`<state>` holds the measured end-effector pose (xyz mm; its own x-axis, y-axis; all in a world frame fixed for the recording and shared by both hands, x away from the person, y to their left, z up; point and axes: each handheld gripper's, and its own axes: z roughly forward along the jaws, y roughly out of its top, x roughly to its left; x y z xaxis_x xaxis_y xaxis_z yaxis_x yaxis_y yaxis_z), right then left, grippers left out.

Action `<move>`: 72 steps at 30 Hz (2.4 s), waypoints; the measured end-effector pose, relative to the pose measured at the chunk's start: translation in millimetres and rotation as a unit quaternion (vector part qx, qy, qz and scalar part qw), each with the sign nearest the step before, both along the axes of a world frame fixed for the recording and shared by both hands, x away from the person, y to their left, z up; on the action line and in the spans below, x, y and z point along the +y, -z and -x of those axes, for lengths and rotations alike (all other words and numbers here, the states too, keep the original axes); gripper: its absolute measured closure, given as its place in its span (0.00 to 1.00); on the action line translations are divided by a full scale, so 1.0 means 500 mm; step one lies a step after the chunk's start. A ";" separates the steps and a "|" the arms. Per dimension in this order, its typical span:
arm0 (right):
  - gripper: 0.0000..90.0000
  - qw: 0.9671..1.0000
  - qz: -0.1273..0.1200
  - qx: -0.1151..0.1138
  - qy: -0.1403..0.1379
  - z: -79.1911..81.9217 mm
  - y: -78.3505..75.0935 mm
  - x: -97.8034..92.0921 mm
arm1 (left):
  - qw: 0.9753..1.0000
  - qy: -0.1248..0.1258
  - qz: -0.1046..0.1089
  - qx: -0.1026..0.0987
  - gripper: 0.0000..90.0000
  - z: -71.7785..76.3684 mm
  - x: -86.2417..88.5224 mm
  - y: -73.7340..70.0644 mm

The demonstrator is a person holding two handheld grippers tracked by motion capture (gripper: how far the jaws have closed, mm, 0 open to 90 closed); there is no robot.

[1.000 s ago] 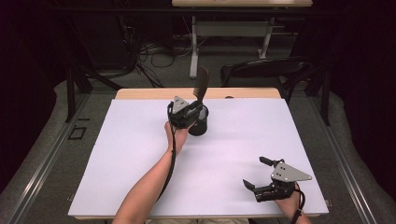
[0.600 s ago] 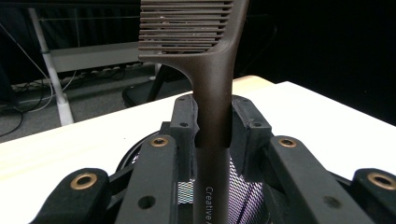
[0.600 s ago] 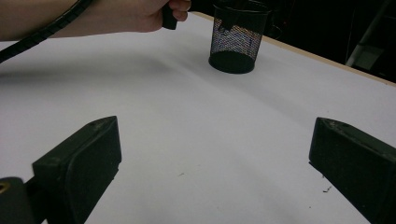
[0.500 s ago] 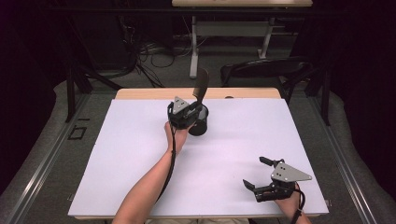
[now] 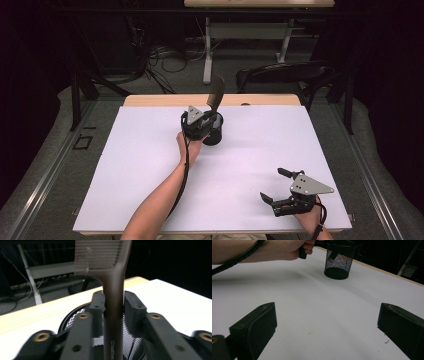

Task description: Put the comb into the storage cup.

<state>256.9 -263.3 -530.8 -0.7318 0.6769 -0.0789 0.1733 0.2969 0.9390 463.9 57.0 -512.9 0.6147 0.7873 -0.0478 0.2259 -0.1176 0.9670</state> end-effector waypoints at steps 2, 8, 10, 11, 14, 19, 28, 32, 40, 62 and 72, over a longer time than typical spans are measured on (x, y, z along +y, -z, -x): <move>0.02 1.000 0.000 0.000 0.000 0.000 0.000 0.000 | 1.000 0.005 -0.002 0.001 0.55 0.003 0.000 -0.006; 0.02 1.000 0.001 -0.001 0.000 0.000 0.000 0.001 | 1.000 0.006 -0.016 -0.005 0.31 0.017 0.004 -0.022; 0.02 1.000 0.001 -0.001 0.000 0.000 0.000 0.000 | 1.000 0.012 -0.020 -0.001 0.26 0.020 0.007 -0.026; 0.02 1.000 0.001 -0.001 0.000 0.000 0.000 0.000 | 1.000 0.018 -0.025 0.002 0.21 0.021 0.008 -0.029; 0.02 1.000 0.001 -0.001 0.000 0.000 0.000 0.000 | 0.999 0.028 -0.041 0.004 0.15 0.029 0.011 -0.034; 0.02 1.000 0.002 -0.001 0.000 0.001 -0.001 0.001 | 0.998 0.040 -0.053 0.013 0.10 0.041 0.025 -0.039; 0.02 1.000 0.000 0.003 -0.001 -0.001 0.001 0.001 | 0.995 0.051 -0.069 0.043 0.02 0.057 0.064 -0.047; 0.02 1.000 0.000 0.000 -0.001 0.001 -0.001 0.000 | 0.994 0.052 -0.077 0.052 0.01 0.064 0.083 -0.047; 0.02 1.000 0.001 0.001 -0.002 0.002 -0.002 -0.001 | 0.993 0.054 -0.085 0.061 0.00 0.078 0.113 -0.048; 0.00 1.000 0.000 0.013 0.005 0.004 -0.002 -0.002 | 0.989 0.049 -0.110 0.083 0.00 0.120 0.168 -0.036; 0.00 1.000 0.002 0.013 0.006 0.010 -0.003 -0.001 | 0.988 0.050 -0.114 0.091 0.00 0.144 0.188 -0.037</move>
